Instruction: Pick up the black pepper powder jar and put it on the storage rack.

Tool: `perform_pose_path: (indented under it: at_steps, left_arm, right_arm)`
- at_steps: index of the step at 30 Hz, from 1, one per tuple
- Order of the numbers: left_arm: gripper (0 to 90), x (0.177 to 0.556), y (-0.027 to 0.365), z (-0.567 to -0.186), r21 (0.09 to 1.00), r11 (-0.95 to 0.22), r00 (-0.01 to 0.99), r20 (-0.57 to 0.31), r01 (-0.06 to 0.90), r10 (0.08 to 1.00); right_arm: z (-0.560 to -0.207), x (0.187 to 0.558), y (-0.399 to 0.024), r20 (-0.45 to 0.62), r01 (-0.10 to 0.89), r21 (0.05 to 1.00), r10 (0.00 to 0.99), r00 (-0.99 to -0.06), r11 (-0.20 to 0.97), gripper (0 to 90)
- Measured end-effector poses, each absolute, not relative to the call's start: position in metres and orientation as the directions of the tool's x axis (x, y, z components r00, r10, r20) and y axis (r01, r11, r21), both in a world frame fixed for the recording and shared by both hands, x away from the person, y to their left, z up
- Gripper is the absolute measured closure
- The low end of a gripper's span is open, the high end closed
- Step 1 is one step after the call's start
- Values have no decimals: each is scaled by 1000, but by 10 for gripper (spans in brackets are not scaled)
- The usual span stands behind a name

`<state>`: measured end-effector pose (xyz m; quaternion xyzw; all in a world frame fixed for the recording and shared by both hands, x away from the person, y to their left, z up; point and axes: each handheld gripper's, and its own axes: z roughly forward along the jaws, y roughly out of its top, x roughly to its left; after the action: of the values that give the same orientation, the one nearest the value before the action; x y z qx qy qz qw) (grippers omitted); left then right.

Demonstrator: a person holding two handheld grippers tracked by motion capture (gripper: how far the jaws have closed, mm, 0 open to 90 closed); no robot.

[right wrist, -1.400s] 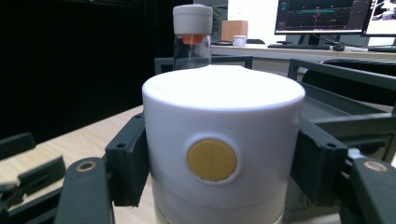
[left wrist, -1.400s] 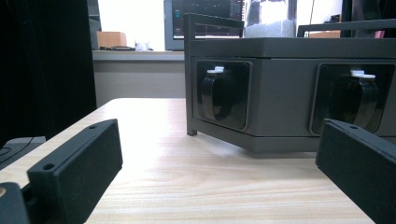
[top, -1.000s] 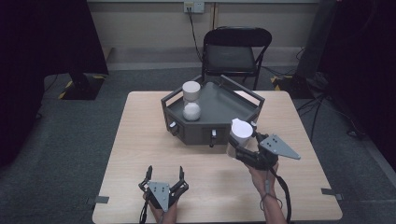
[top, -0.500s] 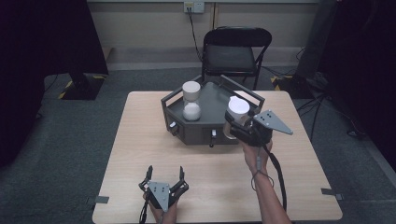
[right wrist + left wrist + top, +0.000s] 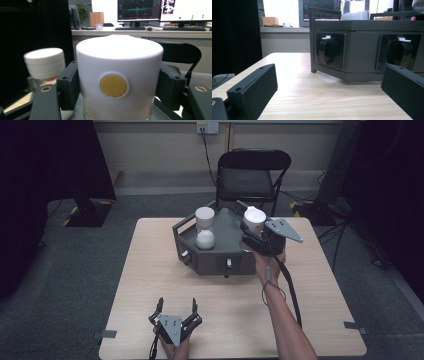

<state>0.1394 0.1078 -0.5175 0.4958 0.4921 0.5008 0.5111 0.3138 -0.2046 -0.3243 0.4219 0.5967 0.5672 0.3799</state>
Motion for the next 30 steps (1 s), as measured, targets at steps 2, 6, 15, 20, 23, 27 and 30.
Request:
perform_pose_path:
  at_steps: [2, 6, 15, 20, 23, 27, 30]
  left_arm:
    - [0, 139, 108, -518, 1000, 7, 14, -7, -24, 1000]
    - [0, 139, 108, -518, 1000, 7, 14, -7, -24, 1000]
    - [0, 139, 108, -518, 1000, 7, 13, -6, -24, 1000]
    - [0, 139, 107, -518, 1000, 7, 12, -7, -24, 1000]
    - [0, 139, 107, -518, 1000, 7, 12, -7, -24, 1000]
    - [0, 139, 107, -518, 1000, 7, 12, -7, -24, 1000]
    - [0, 139, 107, -518, 1000, 7, 12, -7, -24, 1000]
  right_arm:
    - [-326, 318, -201, 20, 73, 997, 936, -351, 6, 302]
    - [-328, 325, -193, 19, 75, 997, 942, -336, 6, 302]
    - [-336, 332, -187, 1, 87, 996, 940, -342, 30, 301]
    - [-338, 333, -185, -4, 85, 996, 942, -334, 34, 301]
    - [-340, 334, -186, -2, 81, 996, 943, -333, 31, 301]
    - [-341, 336, -186, -5, 88, 995, 946, -325, 36, 301]
    - [-343, 337, -184, -9, 87, 996, 950, -314, 38, 301]
